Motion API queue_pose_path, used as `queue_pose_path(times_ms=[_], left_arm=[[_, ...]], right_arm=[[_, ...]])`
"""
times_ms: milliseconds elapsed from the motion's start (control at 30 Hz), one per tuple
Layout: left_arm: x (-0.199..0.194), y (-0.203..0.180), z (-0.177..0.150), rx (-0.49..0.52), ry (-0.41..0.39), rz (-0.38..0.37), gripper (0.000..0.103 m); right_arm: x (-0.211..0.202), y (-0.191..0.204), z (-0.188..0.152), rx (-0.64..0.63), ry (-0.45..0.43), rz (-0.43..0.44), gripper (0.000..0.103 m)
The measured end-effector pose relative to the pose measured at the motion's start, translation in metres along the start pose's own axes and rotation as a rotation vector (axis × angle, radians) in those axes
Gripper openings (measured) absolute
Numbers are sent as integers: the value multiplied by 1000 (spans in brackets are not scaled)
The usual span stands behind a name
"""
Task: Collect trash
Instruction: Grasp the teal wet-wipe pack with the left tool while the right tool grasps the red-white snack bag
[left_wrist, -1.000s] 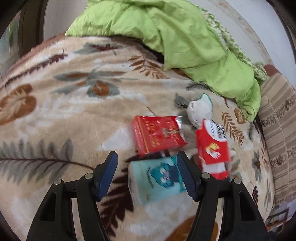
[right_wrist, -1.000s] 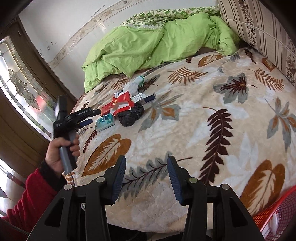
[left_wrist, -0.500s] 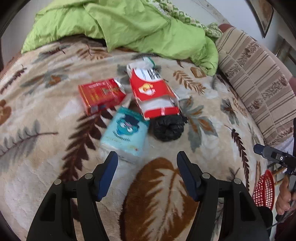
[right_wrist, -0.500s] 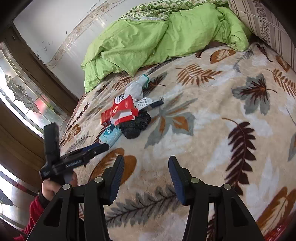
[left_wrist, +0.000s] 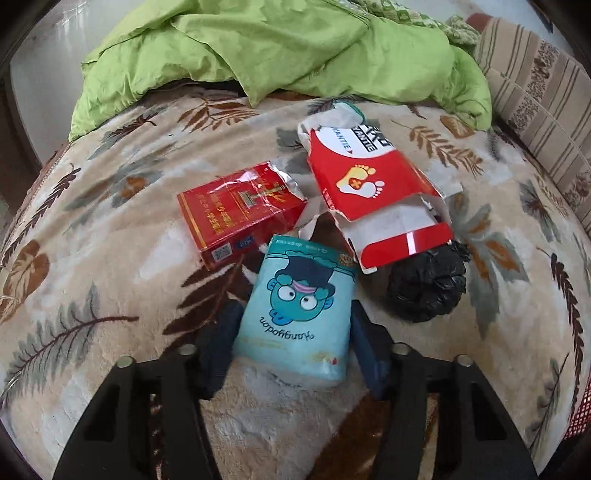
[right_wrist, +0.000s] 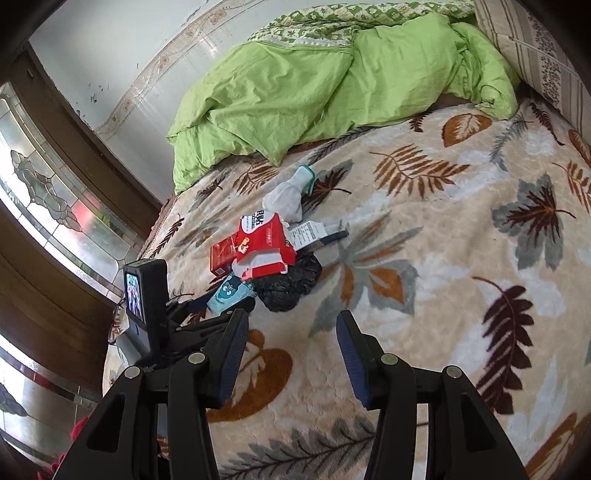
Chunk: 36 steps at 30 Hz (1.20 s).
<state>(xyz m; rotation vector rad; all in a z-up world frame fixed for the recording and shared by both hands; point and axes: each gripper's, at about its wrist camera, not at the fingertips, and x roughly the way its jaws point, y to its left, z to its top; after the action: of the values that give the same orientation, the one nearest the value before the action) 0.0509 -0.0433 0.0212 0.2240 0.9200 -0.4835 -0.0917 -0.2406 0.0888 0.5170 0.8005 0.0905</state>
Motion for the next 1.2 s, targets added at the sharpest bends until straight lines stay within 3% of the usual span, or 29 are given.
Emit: queue_pose_path(times_ms=[100, 433, 733, 767, 800, 833, 967, 1200], left_arm=[[-6, 8, -5, -52, -3, -3, 37], [-75, 32, -41, -312, -47, -18, 36], [-75, 28, -48, -317, -62, -16, 36], [-74, 28, -48, -313, -61, -14, 36], [-74, 29, -48, -311, -64, -12, 36], [-74, 30, -48, -310, -69, -14, 36], [-77, 32, -49, -317, -84, -23, 36], [-87, 25, -50, -290, -122, -19, 36]], right_arm=[[16, 10, 11, -16, 10, 15, 58], [94, 46, 55, -98, 25, -23, 68], [169, 64, 66, -185, 102, -154, 72], [174, 65, 64, -194, 112, -165, 71], [177, 66, 60, -201, 114, -165, 65], [175, 67, 57, -206, 99, -173, 52], [161, 66, 52, -194, 76, -135, 32], [119, 61, 31, -154, 22, -65, 27]])
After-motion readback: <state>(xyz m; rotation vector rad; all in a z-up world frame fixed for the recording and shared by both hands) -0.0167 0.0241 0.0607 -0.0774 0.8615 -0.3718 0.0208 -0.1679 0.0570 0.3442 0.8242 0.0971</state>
